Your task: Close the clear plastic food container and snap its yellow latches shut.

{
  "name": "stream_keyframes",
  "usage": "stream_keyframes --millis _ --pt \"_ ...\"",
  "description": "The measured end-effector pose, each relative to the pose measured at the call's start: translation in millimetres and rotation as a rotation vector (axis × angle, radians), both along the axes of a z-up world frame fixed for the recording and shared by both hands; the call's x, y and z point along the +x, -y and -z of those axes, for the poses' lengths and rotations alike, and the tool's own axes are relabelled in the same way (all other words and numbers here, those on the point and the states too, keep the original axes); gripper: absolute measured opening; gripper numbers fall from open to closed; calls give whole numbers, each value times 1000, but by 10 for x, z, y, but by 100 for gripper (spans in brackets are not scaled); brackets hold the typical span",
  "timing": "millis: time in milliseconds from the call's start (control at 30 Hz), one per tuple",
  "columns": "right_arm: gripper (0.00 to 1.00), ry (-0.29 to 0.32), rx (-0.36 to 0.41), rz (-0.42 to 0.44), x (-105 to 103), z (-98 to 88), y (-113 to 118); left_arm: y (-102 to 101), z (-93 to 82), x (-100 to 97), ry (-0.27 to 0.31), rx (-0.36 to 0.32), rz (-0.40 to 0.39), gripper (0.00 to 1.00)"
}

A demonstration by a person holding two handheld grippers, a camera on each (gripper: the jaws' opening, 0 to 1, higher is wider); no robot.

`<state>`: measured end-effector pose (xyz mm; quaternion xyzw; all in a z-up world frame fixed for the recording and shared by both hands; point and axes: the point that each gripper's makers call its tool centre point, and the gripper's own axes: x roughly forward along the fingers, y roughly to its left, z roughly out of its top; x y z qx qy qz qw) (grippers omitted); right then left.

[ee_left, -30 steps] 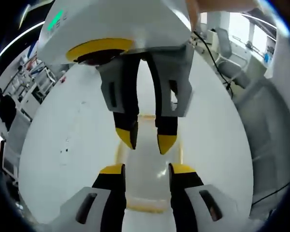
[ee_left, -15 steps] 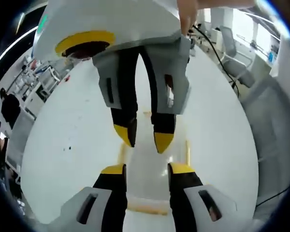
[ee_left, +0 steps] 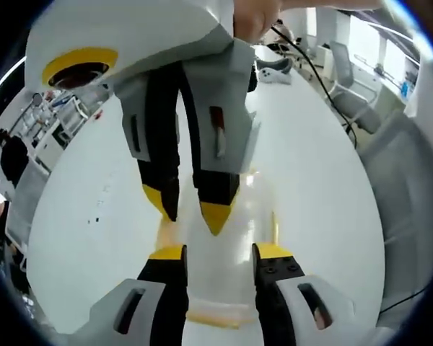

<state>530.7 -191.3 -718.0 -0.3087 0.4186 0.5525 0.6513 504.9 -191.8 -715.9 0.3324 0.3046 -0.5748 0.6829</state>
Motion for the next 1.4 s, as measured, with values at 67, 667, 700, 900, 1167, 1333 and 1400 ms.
stream_keyframes --millis 67,667,700,900,1167,1333,1400 --pt "22 4 -3 -6 8 3 1 4 1 -16 -3 0 4 34" --pt "25 9 -20 -38 125 95 -81 -56 69 -207 -1 17 28 42" --pt "25 7 -23 -41 127 103 -81 -56 73 -219 6 21 32 42" --pt "27 -20 -29 -38 151 144 -66 -44 89 -218 41 29 39 47" --pt "29 -63 -25 -35 161 171 -68 -40 118 -185 93 35 28 49" --pt "30 -102 -30 -40 171 190 -69 -15 138 -173 113 37 12 52" --pt "29 -129 -26 -49 156 192 -79 -23 168 -170 123 49 4 53"
